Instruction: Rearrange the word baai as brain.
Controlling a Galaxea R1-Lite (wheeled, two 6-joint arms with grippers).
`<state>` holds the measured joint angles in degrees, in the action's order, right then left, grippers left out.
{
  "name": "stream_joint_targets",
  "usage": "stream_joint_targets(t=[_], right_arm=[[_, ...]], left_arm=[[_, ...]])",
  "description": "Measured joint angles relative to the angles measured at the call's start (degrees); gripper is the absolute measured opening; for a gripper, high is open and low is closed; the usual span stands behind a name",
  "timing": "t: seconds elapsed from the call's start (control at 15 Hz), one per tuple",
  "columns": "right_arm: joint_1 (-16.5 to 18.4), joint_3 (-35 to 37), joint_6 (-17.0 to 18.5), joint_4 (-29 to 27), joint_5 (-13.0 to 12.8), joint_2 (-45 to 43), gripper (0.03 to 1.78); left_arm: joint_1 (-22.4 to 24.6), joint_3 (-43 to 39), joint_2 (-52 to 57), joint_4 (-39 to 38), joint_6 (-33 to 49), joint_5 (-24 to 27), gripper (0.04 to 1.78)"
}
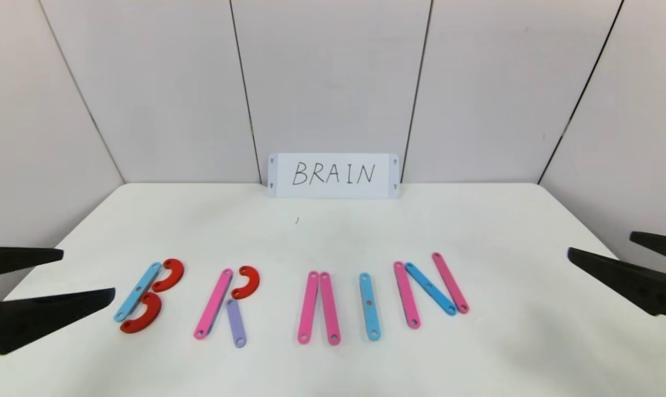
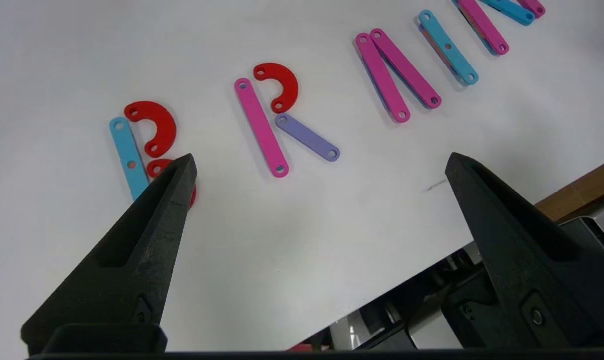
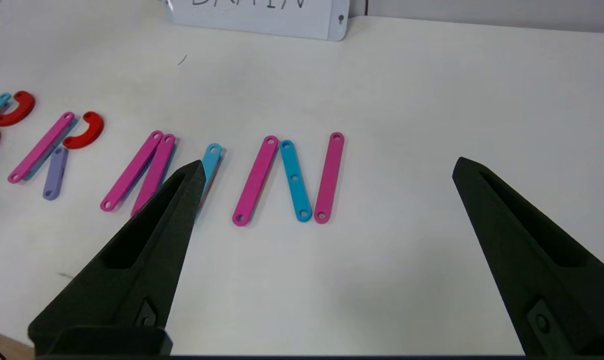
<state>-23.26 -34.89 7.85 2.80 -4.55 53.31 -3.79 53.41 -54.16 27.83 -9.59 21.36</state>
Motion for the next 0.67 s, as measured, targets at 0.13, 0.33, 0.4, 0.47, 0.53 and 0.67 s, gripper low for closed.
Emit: stream_joint_targets(t=[0.13, 0.33, 0.4, 0.47, 0.53, 0.67], right_arm=[[0.05, 0.17, 0.20, -5.19, -0.13, -6.35, 1.73], [3.30, 0.74, 0.28, -11.86, -0.16, -14.77, 1.73], [5.63, 0.88, 0.28, -13.19, -0.20, -17.21, 1.73], [8.46, 0.91, 0.22, -13.67, -0.18, -19.77, 1.73], [11.45, 0.94, 0.09, -14.32, -0.18, -22.06, 1.73], [18.19, 0.49, -0.05, -16.19, -0.02, -26.53, 1.73]], left_arm=[[0.00, -3.79, 6.78, -0.63, 0.15, -3.19, 1.74], [0.02, -8.37, 16.96, -0.16, 0.50, -7.52, 1.74], [0.05, -9.40, 20.02, 0.13, 0.62, -8.94, 1.74], [0.05, -10.24, 22.94, 0.66, 1.06, -10.31, 1.74], [0.07, -10.80, 25.78, 1.46, 1.69, -11.54, 1.74], [0.13, -11.29, 30.88, 3.41, 2.71, -14.38, 1.74]])
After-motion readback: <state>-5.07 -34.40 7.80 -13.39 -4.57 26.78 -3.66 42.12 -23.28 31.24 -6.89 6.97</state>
